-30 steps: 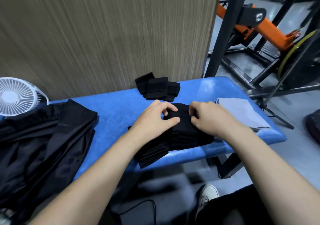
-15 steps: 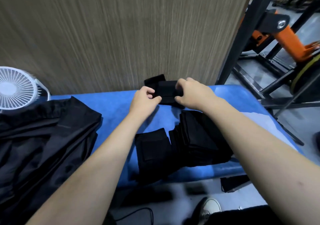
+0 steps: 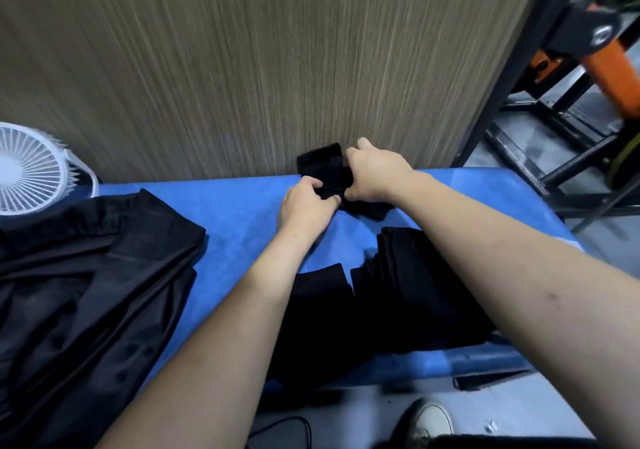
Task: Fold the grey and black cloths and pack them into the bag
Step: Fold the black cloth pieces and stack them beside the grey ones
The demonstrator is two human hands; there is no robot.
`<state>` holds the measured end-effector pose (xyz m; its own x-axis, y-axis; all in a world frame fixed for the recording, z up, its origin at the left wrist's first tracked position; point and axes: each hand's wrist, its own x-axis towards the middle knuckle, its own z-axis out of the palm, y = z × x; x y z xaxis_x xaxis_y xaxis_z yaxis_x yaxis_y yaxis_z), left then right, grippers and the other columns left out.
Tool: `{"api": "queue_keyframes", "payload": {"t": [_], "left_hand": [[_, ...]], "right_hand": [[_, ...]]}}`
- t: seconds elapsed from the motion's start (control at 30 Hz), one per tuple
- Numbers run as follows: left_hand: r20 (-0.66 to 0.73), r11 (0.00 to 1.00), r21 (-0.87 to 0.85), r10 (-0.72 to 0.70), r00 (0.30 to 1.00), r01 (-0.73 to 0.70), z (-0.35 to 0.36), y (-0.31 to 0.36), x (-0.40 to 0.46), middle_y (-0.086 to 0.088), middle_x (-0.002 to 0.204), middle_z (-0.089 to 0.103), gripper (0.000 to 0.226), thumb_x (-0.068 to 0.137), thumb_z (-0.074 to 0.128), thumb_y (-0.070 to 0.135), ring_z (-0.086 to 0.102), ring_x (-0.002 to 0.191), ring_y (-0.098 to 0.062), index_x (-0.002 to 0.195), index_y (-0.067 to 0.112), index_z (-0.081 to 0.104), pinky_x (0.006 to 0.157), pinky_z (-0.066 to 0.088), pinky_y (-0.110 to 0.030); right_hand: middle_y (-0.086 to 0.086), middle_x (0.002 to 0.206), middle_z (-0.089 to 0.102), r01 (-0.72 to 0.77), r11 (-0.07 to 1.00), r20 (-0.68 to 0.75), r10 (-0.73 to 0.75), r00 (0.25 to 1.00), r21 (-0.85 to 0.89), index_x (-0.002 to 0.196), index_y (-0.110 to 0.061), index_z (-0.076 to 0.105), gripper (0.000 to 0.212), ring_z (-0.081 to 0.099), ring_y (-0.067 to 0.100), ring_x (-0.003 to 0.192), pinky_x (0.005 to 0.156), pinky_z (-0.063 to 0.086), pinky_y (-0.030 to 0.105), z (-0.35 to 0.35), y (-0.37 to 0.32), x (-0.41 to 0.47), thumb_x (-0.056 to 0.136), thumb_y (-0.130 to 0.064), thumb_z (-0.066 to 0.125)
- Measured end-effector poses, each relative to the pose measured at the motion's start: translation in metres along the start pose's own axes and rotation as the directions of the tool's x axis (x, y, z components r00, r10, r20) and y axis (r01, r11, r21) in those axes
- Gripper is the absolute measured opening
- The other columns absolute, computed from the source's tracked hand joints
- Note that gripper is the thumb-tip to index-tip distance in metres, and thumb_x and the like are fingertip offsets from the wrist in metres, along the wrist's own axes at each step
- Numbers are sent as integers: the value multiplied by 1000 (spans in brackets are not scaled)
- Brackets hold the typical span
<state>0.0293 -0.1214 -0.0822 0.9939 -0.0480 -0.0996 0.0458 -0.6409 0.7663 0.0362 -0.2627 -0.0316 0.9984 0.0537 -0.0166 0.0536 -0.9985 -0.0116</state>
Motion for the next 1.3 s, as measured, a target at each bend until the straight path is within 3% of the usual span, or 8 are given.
{"api": "queue_keyframes", "payload": {"t": [0.13,0.27,0.57,0.7,0.9,1.03,1.17,1.3], "left_hand": [[21,989,-141,-29,999,32,-1,5,-4,-7,110,69,35,87,72,34,63,108,-27,115,20,59,92,52,-36],[-18,960,-282,-11,1000,5,-8,8,-10,4,72,55,17,84,69,26,52,76,-24,83,28,52,69,41,-31],[-97,859,-489,116,989,-149,-52,10,-45,3,77,71,27,88,72,22,73,84,-26,107,16,54,78,53,-41],[-118,819,-538,160,980,-199,-78,6,-70,3,76,68,35,91,71,15,67,69,-8,119,12,49,71,53,-25],[-11,825,-546,168,986,-147,-105,-3,-107,0,85,68,50,92,68,15,65,71,-11,136,18,45,79,55,-27],[164,664,-747,201,966,-11,-118,-15,-128,-5,89,67,20,97,55,3,61,76,-15,115,4,63,66,51,-21],[131,525,-851,215,968,-2,-137,-28,-142,-2,92,68,40,94,56,-2,59,78,-14,129,17,53,67,48,-24],[-70,661,-678,376,924,-321,-156,-40,-151,0,108,62,70,88,56,-13,57,82,-9,137,35,47,69,44,-26]], "right_hand": [[6,115,42,23,999,-57,-21,998,29,117,-8,49,46,61,34,93,69,39,39,-3,-8,-11,83,-36,66],[7,121,54,57,995,-147,-44,988,81,119,-11,49,42,60,34,105,74,36,36,-17,-14,-24,84,-31,61],[5,111,57,80,968,-379,17,925,239,107,-15,41,40,58,32,94,70,39,36,-57,-38,-65,80,-28,67],[-4,100,57,132,873,-481,128,867,470,100,-20,41,27,54,23,87,70,38,35,-67,-59,-96,83,-26,60],[-7,91,57,215,791,-558,184,809,572,102,-22,41,20,54,18,78,68,41,36,-62,-95,-138,89,-25,56],[-8,104,56,238,786,-554,154,818,570,111,-18,45,29,57,16,88,73,45,36,-59,-114,-154,88,-27,60],[-9,95,59,261,708,-486,132,864,657,107,-22,43,28,59,12,80,70,48,32,-54,-128,-167,88,-27,64],[-6,84,61,181,470,-321,236,917,864,104,-16,47,21,53,1,66,61,44,22,-43,-142,-174,91,-20,63]]}}
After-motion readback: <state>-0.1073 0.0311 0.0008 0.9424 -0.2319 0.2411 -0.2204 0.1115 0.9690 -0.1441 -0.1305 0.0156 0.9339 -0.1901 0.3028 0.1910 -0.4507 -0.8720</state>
